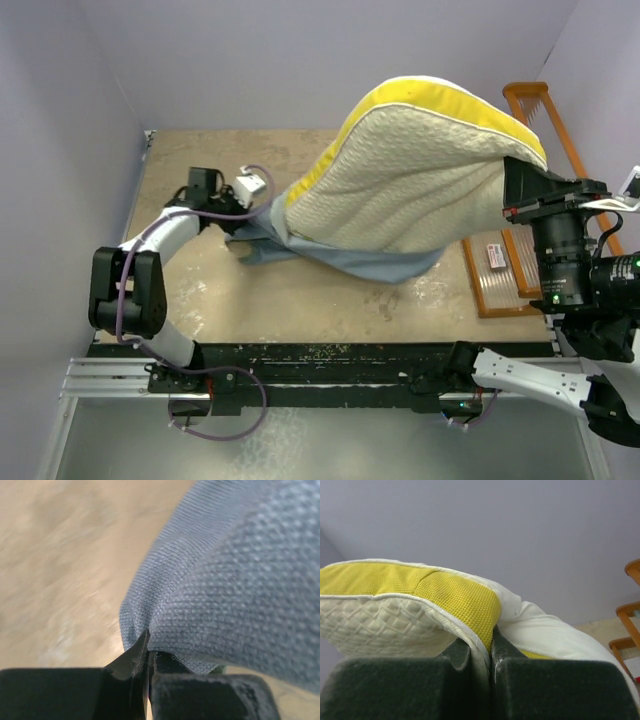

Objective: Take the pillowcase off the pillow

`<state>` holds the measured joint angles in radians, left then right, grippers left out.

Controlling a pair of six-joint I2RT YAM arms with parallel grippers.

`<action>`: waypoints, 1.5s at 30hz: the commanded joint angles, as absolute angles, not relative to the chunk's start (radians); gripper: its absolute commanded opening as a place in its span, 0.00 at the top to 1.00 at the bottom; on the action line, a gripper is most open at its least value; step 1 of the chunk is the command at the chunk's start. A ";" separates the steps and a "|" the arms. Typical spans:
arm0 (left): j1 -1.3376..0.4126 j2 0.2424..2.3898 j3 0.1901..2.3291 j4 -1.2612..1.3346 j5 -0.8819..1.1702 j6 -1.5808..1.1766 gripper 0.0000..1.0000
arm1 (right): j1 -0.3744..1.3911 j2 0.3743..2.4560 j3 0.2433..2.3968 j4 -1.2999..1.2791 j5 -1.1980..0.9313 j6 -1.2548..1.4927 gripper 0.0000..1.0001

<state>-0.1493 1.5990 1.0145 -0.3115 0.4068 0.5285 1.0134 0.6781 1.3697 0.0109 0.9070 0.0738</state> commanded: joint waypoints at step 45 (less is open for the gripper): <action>0.209 1.584 1.548 -0.474 0.398 0.255 1.00 | 1.014 0.860 1.542 0.313 0.745 0.126 1.00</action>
